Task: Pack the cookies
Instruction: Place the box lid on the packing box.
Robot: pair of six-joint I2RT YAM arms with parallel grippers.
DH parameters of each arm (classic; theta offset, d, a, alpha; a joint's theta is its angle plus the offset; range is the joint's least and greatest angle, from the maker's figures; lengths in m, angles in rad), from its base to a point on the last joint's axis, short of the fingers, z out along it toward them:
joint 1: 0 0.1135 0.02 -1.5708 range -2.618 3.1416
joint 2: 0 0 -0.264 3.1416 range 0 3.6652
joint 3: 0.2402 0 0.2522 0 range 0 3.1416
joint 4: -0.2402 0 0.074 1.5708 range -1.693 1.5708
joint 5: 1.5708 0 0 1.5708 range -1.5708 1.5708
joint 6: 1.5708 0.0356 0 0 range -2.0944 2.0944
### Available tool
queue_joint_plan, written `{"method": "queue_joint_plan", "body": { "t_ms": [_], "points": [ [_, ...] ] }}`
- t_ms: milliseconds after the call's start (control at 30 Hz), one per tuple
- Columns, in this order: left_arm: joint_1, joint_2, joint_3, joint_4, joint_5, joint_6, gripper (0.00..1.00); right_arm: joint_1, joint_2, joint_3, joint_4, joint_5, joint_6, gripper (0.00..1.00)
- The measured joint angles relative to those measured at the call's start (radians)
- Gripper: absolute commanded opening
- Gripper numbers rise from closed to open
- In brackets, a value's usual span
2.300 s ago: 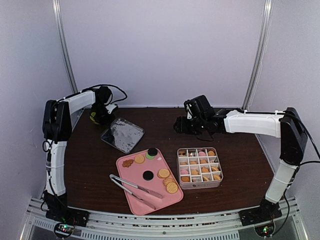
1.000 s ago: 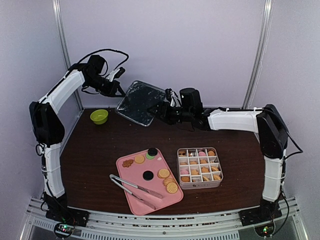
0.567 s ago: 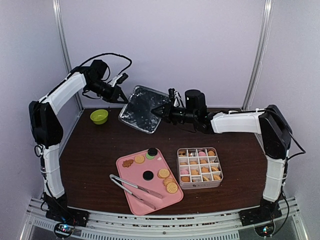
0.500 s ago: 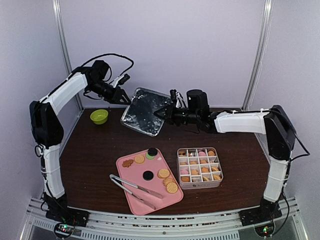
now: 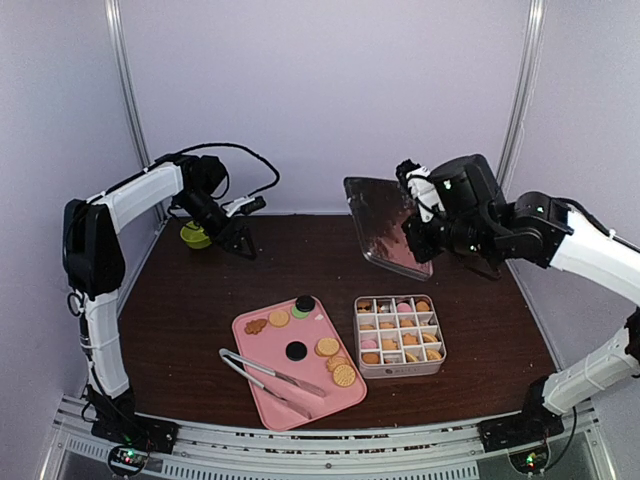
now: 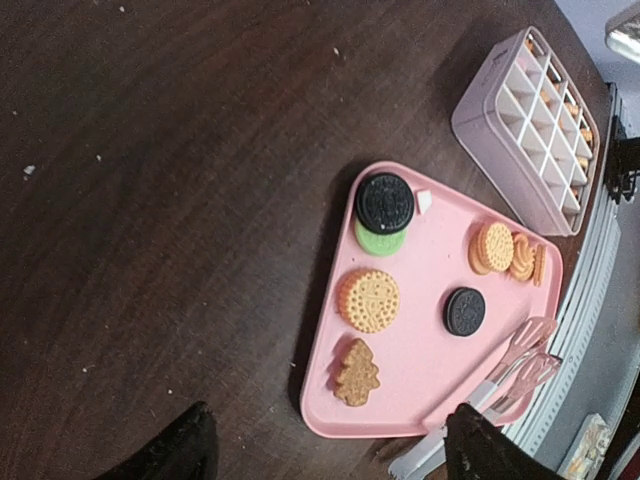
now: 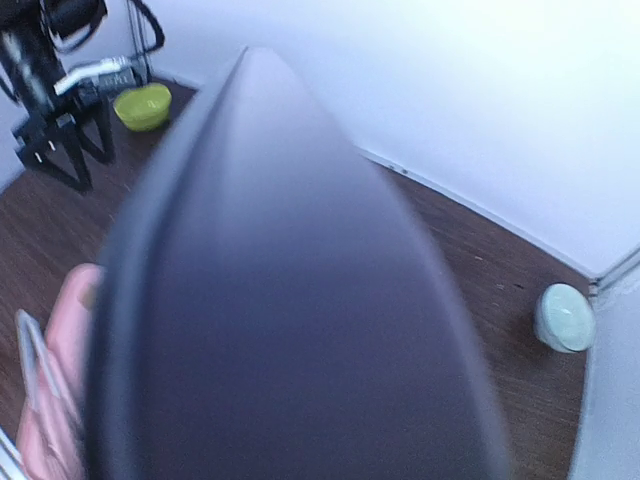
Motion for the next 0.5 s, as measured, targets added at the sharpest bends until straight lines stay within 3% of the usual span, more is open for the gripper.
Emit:
{"method": "queue_joint_plan", "body": {
  "t_ms": [267,367,500],
  "points": [
    [-0.007,-0.018,-0.059,-0.017,-0.027,0.043,0.8,0.296,0.138,-0.045,-0.402,0.61,-0.062,0.0],
    [-0.008,-0.04,-0.064,-0.018,-0.032,0.048,0.79,0.354,0.238,-0.069,-0.494,0.743,-0.035,0.0],
    [-0.013,-0.058,-0.064,-0.018,-0.037,0.048,0.79,0.409,0.338,-0.114,-0.536,0.809,-0.029,0.04]
  ]
}}
